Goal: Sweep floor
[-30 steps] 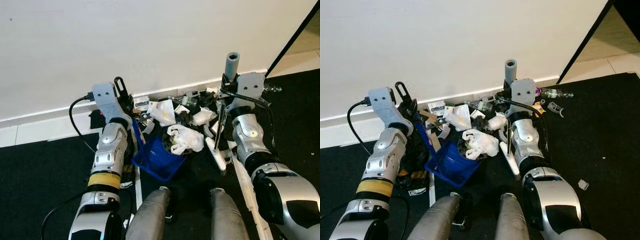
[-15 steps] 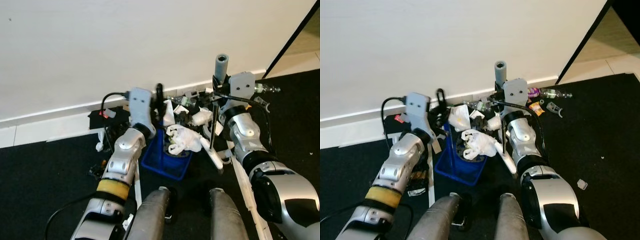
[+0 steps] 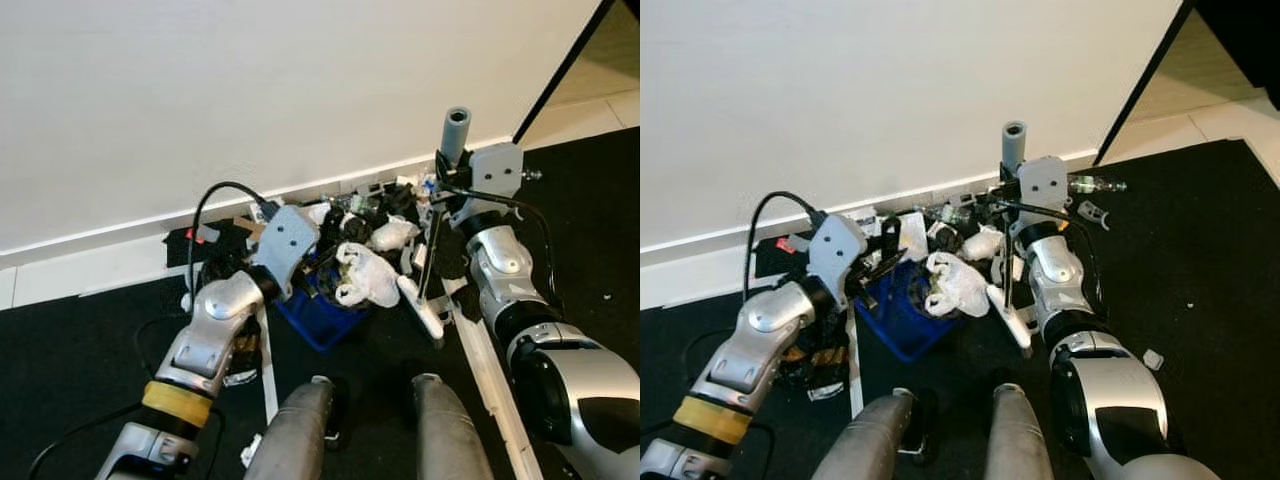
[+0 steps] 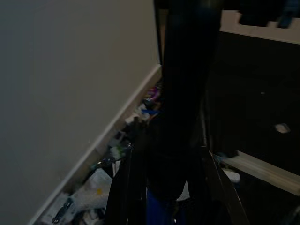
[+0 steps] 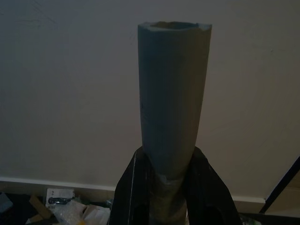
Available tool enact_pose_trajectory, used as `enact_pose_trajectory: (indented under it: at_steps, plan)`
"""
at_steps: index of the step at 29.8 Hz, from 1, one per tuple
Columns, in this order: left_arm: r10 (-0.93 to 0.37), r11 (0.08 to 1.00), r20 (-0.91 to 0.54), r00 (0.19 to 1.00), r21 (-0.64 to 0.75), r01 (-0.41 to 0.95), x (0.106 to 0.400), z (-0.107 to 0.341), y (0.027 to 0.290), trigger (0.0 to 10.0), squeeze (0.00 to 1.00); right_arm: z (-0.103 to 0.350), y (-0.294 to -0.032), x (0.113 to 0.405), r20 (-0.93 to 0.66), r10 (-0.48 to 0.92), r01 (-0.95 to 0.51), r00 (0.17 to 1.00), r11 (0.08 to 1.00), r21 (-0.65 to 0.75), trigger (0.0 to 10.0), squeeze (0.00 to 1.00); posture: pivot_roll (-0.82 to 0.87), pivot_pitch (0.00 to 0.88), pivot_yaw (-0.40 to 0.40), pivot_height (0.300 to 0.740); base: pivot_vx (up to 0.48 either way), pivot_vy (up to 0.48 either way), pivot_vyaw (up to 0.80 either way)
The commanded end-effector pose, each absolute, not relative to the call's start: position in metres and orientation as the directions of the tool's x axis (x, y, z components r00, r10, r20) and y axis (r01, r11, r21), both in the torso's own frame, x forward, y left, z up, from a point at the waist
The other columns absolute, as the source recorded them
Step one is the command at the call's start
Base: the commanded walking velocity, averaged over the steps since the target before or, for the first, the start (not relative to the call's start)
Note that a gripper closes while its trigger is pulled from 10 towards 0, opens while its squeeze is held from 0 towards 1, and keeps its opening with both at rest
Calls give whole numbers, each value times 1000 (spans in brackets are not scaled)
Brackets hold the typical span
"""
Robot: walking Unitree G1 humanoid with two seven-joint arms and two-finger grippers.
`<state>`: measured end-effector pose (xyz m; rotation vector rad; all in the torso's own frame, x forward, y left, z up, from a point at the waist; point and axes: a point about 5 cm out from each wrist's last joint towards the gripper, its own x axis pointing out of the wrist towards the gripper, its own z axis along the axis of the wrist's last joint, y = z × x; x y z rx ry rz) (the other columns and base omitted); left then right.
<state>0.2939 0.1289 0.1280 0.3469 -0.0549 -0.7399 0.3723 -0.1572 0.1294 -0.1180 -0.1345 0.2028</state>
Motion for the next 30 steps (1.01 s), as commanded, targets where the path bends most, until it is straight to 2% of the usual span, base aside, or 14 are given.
enact_pose_trajectory:
  at_steps: [1, 4, 7, 12, 16, 19, 20, 22, 24, 25, 26, 29, 30]
  plan:
    - [-647, 719, -76, 759, 270, 640, 294, 116, 130, 10000, 0, 123, -156, 370, 102, 213, -200, 972, 972, -124, 10000, 0, 72, 221, 43, 740, 0, 0, 0]
    - [-652, 719, -110, 750, 221, 658, 294, 103, 123, 10000, 0, 125, -153, 371, 102, 220, -207, 970, 971, -124, 10000, 0, 67, 221, 41, 740, 0, 0, 0]
    - [-703, 680, -177, 689, 115, 724, 291, 87, 114, 10000, 0, 126, -152, 372, 104, 229, -215, 968, 968, -128, 10000, 0, 58, 221, 40, 740, 0, 0, 0]
    - [-728, 658, -207, 653, 54, 751, 288, 79, 112, 10000, 0, 127, -153, 372, 107, 230, -215, 967, 968, -132, 10000, 0, 49, 222, 42, 740, 0, 0, 0]
    - [-589, 769, -234, 774, 135, 625, 300, 70, 134, 10000, 0, 125, -162, 370, 103, 214, -199, 971, 970, -140, 10000, 0, 40, 222, 50, 740, 0, 0, 0]
    - [-544, 808, -230, 807, 118, 578, 301, 69, 142, 10000, 0, 123, -164, 369, 100, 209, -194, 973, 971, -141, 10000, 0, 39, 221, 50, 740, 0, 0, 0]
    - [-530, 820, -224, 818, 108, 561, 301, 69, 144, 6824, 0, 123, -165, 369, 99, 208, -193, 973, 971, -141, 10000, 0, 41, 221, 49, 740, 0, 0, 0]
    - [-513, 833, -218, 831, 109, 543, 302, 69, 146, 6824, 0, 123, -165, 369, 98, 207, -192, 973, 971, -141, 10000, 0, 41, 221, 49, 740, 0, 0, 0]
    - [-496, 846, -209, 843, 104, 523, 302, 70, 149, 3686, 0, 122, -164, 369, 96, 208, -193, 973, 971, -141, 10000, 0, 46, 221, 45, 740, 0, 0, 0]
    - [-493, 848, -209, 844, 101, 520, 302, 70, 149, 3686, 0, 122, -164, 369, 96, 209, -194, 973, 971, -141, 10000, 0, 48, 220, 45, 740, 0, 0, 0]
    - [-489, 852, -208, 847, 93, 515, 302, 70, 150, 0, 0, 123, -163, 369, 96, 211, -196, 973, 970, -141, 10000, 0, 49, 220, 44, 740, 0, 0, 0]
    - [-482, 857, -204, 852, 93, 507, 303, 70, 150, 0, 0, 124, -162, 370, 97, 213, -198, 972, 970, -141, 10000, 0, 50, 220, 45, 740, 0, 0, 0]
    - [-464, 867, -207, 862, 96, 489, 305, 70, 152, 4235, 0, 124, -161, 370, 99, 215, -200, 972, 970, -140, 10000, 0, 52, 219, 45, 740, 0, 0, 0]
